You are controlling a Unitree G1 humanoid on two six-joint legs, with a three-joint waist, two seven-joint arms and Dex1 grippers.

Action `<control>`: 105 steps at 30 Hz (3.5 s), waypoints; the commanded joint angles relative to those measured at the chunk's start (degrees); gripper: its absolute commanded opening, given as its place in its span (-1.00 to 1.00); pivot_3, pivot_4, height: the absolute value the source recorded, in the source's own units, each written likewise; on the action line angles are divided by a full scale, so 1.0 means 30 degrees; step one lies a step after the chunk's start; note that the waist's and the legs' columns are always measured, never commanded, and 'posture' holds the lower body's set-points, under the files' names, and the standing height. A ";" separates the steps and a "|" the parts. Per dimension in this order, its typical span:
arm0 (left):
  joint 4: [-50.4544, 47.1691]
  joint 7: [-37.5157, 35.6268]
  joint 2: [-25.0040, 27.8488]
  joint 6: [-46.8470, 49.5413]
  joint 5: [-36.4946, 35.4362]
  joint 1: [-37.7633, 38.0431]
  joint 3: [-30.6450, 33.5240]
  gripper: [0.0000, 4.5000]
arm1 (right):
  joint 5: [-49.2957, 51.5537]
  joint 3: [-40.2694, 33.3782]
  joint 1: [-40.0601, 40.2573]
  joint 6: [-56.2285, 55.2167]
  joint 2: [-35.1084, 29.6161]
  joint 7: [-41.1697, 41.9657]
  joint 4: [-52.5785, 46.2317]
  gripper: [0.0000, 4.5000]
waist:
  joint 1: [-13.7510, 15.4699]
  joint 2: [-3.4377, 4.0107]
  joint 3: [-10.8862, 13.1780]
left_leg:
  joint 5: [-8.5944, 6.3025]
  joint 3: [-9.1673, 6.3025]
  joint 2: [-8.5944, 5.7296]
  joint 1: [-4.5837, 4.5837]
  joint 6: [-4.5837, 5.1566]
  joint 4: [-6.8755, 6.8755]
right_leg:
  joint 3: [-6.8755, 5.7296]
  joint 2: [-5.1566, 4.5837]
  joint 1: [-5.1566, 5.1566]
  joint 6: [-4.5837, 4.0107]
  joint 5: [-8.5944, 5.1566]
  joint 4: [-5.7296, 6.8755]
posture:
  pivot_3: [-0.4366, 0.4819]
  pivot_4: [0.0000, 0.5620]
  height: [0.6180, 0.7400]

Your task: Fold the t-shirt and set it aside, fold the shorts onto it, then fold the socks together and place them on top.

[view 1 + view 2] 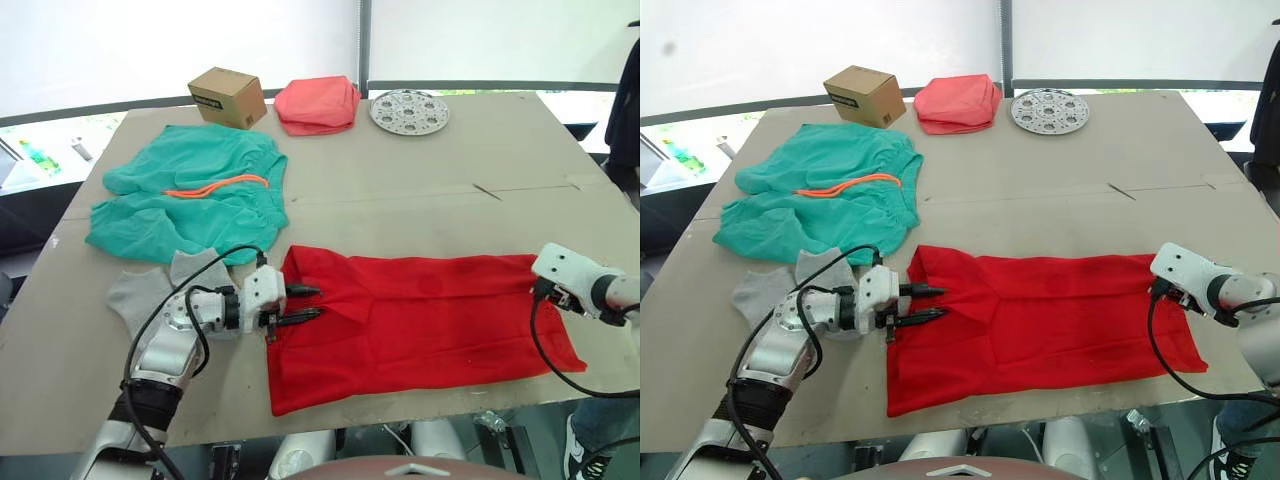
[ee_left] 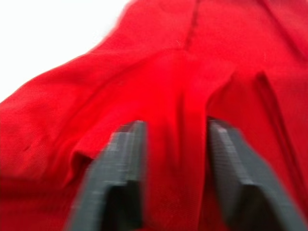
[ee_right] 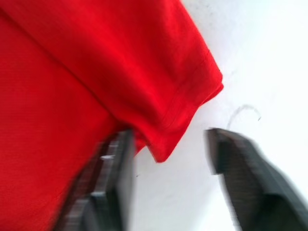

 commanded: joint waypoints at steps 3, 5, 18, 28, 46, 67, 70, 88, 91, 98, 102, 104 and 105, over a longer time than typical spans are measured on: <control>-0.2528 0.1747 -0.0001 0.8492 -0.6286 -0.1387 0.2639 -0.21 | 0.5296 -0.5352 -0.2460 0.7057 0.5312 -0.0897 -0.4074 -0.29 | -0.0011 0.0022 0.0024 | -0.0002 0.0021 0.0010 0.0021 0.0005 0.0014 | 0.0013 0.0011 0.0009 0.0039 -0.0022 0.0000 | -0.05 -0.47 1.00; -0.3092 0.2934 -0.1029 0.8577 -0.5781 -0.1611 0.2151 -0.64 | 0.5534 -0.5087 -0.3458 0.7151 0.8557 -0.3142 -0.4302 -0.73 | 0.0016 -0.0031 -0.0006 | -0.0002 0.0013 0.0013 0.0036 0.0005 0.0013 | 0.0010 0.0016 0.0013 0.0058 -0.0031 0.0003 | -0.05 -0.47 1.00; -0.2808 1.0316 -0.6612 0.5704 0.0207 -0.0240 -0.0278 -0.98 | 0.1792 0.0063 0.1026 -0.5307 1.7100 -1.2728 0.1203 -1.00 | -0.0023 -0.0019 -0.0023 | 0.0037 0.0122 0.0006 0.0074 -0.0106 -0.0045 | 0.0159 0.0045 -0.0053 -0.0036 0.0024 0.0043 | -0.05 -0.47 1.00; -0.1172 1.0330 -0.4809 0.5301 0.0913 0.1043 0.1537 -0.98 | 0.2755 -0.4398 -0.0017 -0.8388 1.6328 -1.6143 0.2710 -1.00 | -0.0025 0.0056 -0.0075 | -0.0007 0.0113 0.0030 0.0119 -0.0026 -0.0029 | 0.0148 0.0081 0.0006 -0.0038 0.0019 0.0035 | -0.05 -0.47 1.00; -0.7334 -0.1683 0.2360 0.5790 -0.4177 0.5103 0.2307 0.75 | 0.8868 -0.5256 0.9197 -0.5587 0.5372 -0.2207 -0.7092 1.00 | -0.0345 0.0144 -0.0017 | -0.0043 0.0125 0.0083 0.0082 0.0008 -0.0081 | 0.0135 0.0030 0.0009 -0.0059 -0.0109 -0.0040 | -0.05 -0.47 1.00; -0.2368 -0.4407 0.1935 -0.6429 0.0961 0.7108 0.1140 0.97 | 0.3344 -0.9013 1.5222 -1.4193 0.2812 0.1604 -0.1926 1.00 | 0.0109 0.0005 0.0087 | -0.0131 0.0197 0.0143 0.0062 -0.0021 -0.0067 | 0.0043 -0.0122 0.0011 -0.0058 -0.0111 -0.0133 | -0.05 -0.47 1.00; -0.3882 -0.3421 0.1672 -0.5944 0.1000 0.7224 0.0974 0.97 | 0.3046 -0.8887 1.5018 -1.4468 0.2901 0.1428 -0.1349 1.00 | 0.0112 -0.0014 0.0096 | -0.0131 0.0201 0.0142 0.0057 -0.0020 -0.0065 | 0.0024 -0.0123 0.0012 -0.0057 -0.0110 -0.0134 | -0.05 -0.47 1.00; -0.6189 -0.0816 0.1878 -0.6234 0.2620 0.9784 0.0502 0.97 | 0.2469 -0.7942 1.3433 -1.4303 0.2313 0.1778 -0.0840 1.00 | 0.0098 -0.0039 0.0090 | -0.0132 0.0217 0.0144 0.0068 -0.0019 -0.0063 | 0.0007 -0.0114 0.0018 -0.0057 -0.0110 -0.0129 | -0.05 -0.47 1.00; -0.6355 -0.0434 0.1956 -0.6190 0.2673 0.9945 0.0653 0.97 | 0.2467 -0.7793 1.3185 -1.4102 0.2228 0.1775 -0.0885 1.00 | 0.0097 -0.0052 0.0083 | -0.0133 0.0211 0.0152 0.0070 -0.0019 -0.0063 | 0.0005 -0.0110 0.0018 -0.0057 -0.0111 -0.0128 | -0.05 -0.47 1.00; -0.5910 -0.0138 0.2179 -0.7090 0.2832 1.0158 0.0907 -0.06 | 0.2349 -0.7448 1.3031 -1.3851 0.2033 0.2000 -0.0907 -0.06 | 0.0091 -0.0040 0.0090 | -0.0133 0.0221 0.0151 0.0074 -0.0018 -0.0062 | 0.0006 -0.0110 0.0018 -0.0057 -0.0110 -0.0128 | -0.05 -0.47 1.00; -0.4972 -0.0045 0.2067 -0.8141 0.3176 1.0007 0.0804 -0.76 | 0.2231 -0.7075 1.2665 -1.3593 0.1913 0.1967 -0.0832 -0.77 | 0.0084 -0.0041 0.0090 | -0.0132 0.0224 0.0151 0.0076 -0.0017 -0.0061 | 0.0004 -0.0107 0.0019 -0.0057 -0.0110 -0.0128 | -0.05 -0.47 1.00; -0.4704 -0.0038 0.2085 -0.8429 0.3129 0.9968 0.0781 -0.98 | 0.2205 -0.7046 1.2542 -1.3523 0.1876 0.2008 -0.0818 -0.97 | 0.0093 -0.0042 0.0089 | -0.0133 0.0226 0.0151 0.0076 -0.0018 -0.0057 | 0.0006 -0.0108 0.0020 -0.0056 -0.0110 -0.0128 | -0.05 -0.47 1.00; -0.4611 -0.0017 0.2082 -0.8464 0.3015 0.9948 0.0807 -0.98 | 0.2224 -0.7063 1.2469 -1.3465 0.1846 0.2042 -0.0827 -0.97 | 0.0092 -0.0041 0.0089 | -0.0133 0.0228 0.0152 0.0076 -0.0018 -0.0056 | 0.0007 -0.0108 0.0021 -0.0056 -0.0110 -0.0128 | -0.05 -0.47 1.00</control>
